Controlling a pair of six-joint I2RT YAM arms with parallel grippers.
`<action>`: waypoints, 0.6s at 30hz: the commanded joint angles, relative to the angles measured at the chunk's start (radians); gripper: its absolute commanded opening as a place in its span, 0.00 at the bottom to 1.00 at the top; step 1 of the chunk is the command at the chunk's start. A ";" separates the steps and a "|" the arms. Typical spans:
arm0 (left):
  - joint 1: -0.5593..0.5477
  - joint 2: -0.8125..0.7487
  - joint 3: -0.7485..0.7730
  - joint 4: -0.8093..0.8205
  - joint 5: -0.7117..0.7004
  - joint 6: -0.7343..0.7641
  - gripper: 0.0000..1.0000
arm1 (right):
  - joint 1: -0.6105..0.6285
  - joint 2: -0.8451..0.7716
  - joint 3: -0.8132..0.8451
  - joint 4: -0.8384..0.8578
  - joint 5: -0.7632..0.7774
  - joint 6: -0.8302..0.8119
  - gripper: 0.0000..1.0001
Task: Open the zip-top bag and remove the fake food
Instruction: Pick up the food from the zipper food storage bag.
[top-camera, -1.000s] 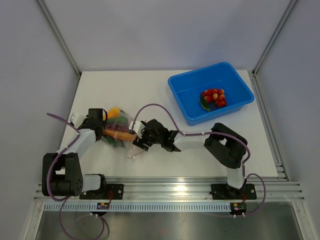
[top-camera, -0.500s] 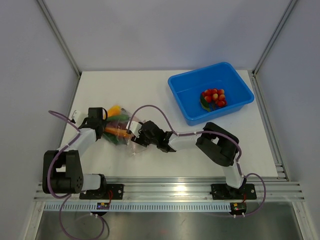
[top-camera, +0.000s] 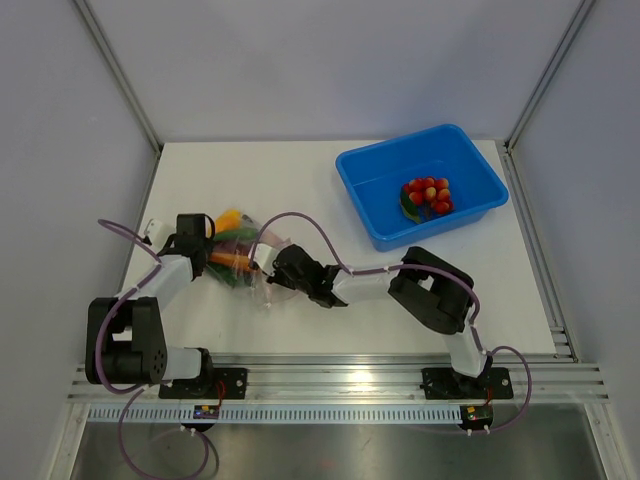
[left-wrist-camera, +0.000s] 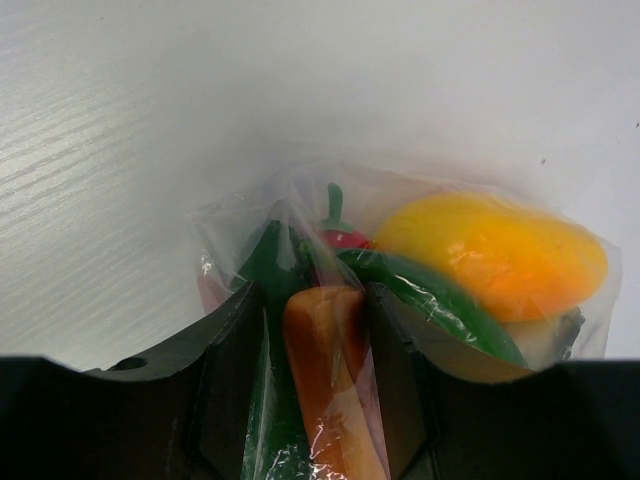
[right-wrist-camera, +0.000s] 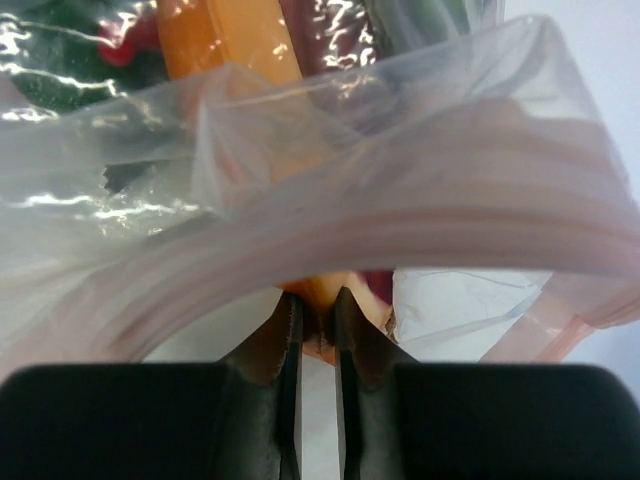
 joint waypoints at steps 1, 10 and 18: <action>-0.002 0.020 -0.007 -0.050 0.060 0.013 0.48 | 0.033 -0.040 0.044 -0.006 0.043 -0.016 0.12; -0.003 0.013 -0.007 -0.067 0.031 0.004 0.48 | 0.051 -0.173 0.086 -0.196 -0.038 0.067 0.05; -0.003 0.004 -0.009 -0.074 0.019 -0.007 0.48 | 0.051 -0.149 0.279 -0.620 -0.012 0.179 0.00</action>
